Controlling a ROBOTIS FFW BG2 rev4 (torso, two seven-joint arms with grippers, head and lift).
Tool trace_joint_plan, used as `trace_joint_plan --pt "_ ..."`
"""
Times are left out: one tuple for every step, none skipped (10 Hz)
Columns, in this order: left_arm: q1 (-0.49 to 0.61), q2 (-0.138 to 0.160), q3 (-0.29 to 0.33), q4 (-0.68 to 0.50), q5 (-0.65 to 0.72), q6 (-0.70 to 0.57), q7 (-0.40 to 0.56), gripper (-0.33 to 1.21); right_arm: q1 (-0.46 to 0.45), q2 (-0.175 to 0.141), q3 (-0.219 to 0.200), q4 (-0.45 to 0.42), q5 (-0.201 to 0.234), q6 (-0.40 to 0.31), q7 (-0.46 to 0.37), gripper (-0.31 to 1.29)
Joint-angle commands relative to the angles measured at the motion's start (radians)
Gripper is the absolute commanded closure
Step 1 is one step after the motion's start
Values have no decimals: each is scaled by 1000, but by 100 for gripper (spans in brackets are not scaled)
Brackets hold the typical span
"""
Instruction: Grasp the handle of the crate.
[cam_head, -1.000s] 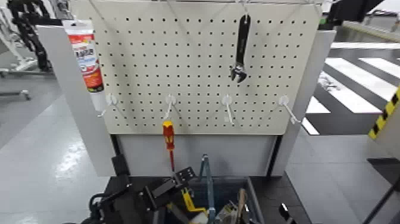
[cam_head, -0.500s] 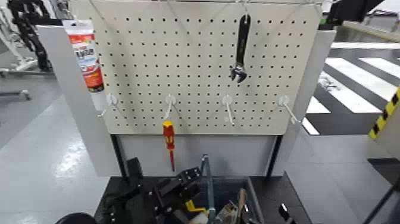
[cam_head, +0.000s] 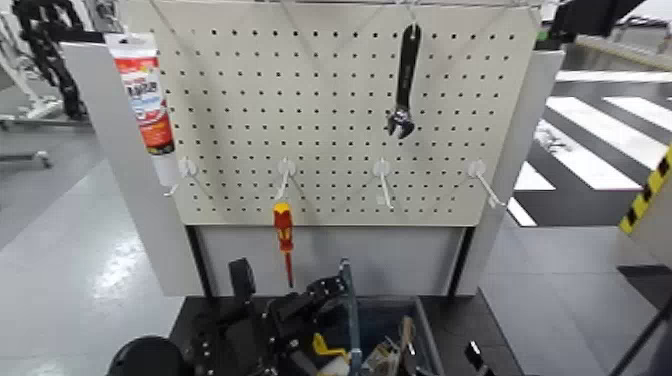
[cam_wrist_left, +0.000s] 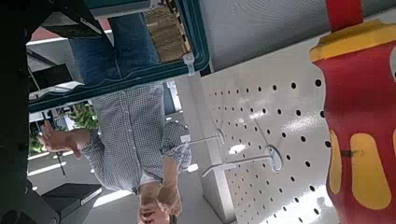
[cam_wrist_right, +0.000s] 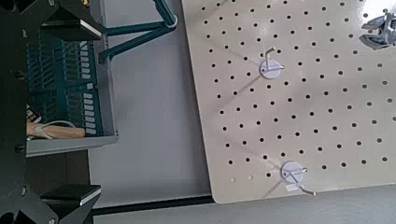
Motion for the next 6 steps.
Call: trace_joint_plan --pt "-46 -3 -42 59 3 -3 -48 14 -4 -1 3 2 -4 -2 0 15" --pt "-58 -5 -57 81 3 -6 -63 20 -4 -1 4 5 -6 -3 2 15" --pt "-66 -8 -71 101 3 -11 -86 55 -5 -1 3 5 -7 -5 2 15" --pt "-68 -9 -80 109 5 -11 -89 92 -5 -2 4 5 -7 -5 2 15" --pt "-68 -11 -86 113 5 -9 -97 97 -5 -2 6 6 -9 -5 3 15" --pt "-68 -11 -91 119 6 -9 -104 103 -8 -4 9 8 -10 -5 3 15"
